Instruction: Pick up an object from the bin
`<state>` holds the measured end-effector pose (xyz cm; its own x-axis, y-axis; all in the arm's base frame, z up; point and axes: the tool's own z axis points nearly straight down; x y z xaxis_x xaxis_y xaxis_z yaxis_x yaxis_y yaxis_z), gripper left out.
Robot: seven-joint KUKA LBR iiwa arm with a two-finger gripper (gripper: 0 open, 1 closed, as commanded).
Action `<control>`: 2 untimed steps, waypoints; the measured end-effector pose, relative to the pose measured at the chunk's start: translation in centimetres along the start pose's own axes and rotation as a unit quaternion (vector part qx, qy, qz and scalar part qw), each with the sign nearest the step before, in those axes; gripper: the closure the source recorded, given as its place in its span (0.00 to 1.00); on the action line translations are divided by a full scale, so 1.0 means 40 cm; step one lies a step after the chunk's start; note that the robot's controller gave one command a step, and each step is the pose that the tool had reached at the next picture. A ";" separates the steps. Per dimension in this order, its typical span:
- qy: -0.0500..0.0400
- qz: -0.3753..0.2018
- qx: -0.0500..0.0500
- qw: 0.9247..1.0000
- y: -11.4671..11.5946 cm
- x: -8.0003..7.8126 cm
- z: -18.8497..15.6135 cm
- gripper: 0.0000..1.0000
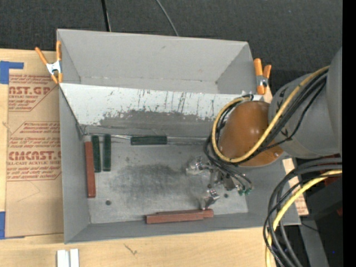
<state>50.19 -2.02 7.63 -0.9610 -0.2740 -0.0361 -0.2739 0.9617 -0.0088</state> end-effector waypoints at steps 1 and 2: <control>0.000 0.000 0.000 1.000 0.000 0.000 0.000 0.00; 0.018 -0.023 -0.005 1.000 0.012 0.000 -0.095 0.00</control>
Offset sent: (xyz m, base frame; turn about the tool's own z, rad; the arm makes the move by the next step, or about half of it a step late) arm -0.0006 0.0058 0.0549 -0.0611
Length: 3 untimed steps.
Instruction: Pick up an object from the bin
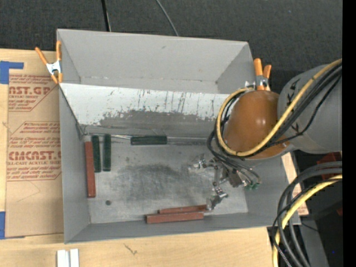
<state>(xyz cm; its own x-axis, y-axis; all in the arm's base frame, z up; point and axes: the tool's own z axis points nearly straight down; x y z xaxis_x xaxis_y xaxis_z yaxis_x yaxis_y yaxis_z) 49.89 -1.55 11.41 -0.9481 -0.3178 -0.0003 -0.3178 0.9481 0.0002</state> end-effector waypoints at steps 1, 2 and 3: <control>-0.002 -0.015 0.000 1.000 -0.016 0.007 -0.044 0.00; -0.003 -0.091 0.001 0.996 0.008 0.025 0.099 1.00; -0.003 -0.091 0.001 0.996 0.008 0.025 0.099 1.00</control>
Offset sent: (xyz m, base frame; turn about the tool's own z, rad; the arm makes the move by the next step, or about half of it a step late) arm -0.0137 -0.0011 -0.0441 -0.1840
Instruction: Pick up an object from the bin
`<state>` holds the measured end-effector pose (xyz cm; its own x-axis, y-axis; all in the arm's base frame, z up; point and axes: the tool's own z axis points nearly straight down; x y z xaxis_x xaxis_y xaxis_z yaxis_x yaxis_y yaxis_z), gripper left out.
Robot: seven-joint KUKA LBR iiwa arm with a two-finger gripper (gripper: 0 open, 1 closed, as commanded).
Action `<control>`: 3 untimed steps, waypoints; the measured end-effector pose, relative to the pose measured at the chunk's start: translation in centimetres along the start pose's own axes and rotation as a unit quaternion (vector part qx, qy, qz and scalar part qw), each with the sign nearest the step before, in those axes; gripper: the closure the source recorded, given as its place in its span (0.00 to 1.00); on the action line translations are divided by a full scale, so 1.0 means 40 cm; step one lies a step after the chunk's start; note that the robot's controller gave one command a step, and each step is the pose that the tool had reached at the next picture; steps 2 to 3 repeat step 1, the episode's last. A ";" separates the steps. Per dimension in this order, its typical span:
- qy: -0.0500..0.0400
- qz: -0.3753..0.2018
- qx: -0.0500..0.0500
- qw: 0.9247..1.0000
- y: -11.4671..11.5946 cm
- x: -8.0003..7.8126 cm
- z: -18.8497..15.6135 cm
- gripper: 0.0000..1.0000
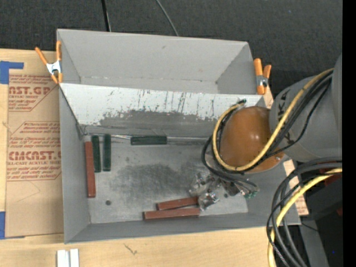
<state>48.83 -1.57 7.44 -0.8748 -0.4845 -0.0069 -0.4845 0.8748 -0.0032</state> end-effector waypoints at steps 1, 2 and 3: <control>0.002 0.005 -0.001 1.000 0.013 -0.038 -0.373 1.00; 0.002 0.005 -0.001 1.000 0.013 -0.038 -0.373 1.00; 0.002 0.005 -0.001 1.000 0.013 -0.038 -0.373 1.00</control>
Offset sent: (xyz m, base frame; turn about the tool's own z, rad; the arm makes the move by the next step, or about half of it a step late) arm 0.0000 0.0000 0.0000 0.0000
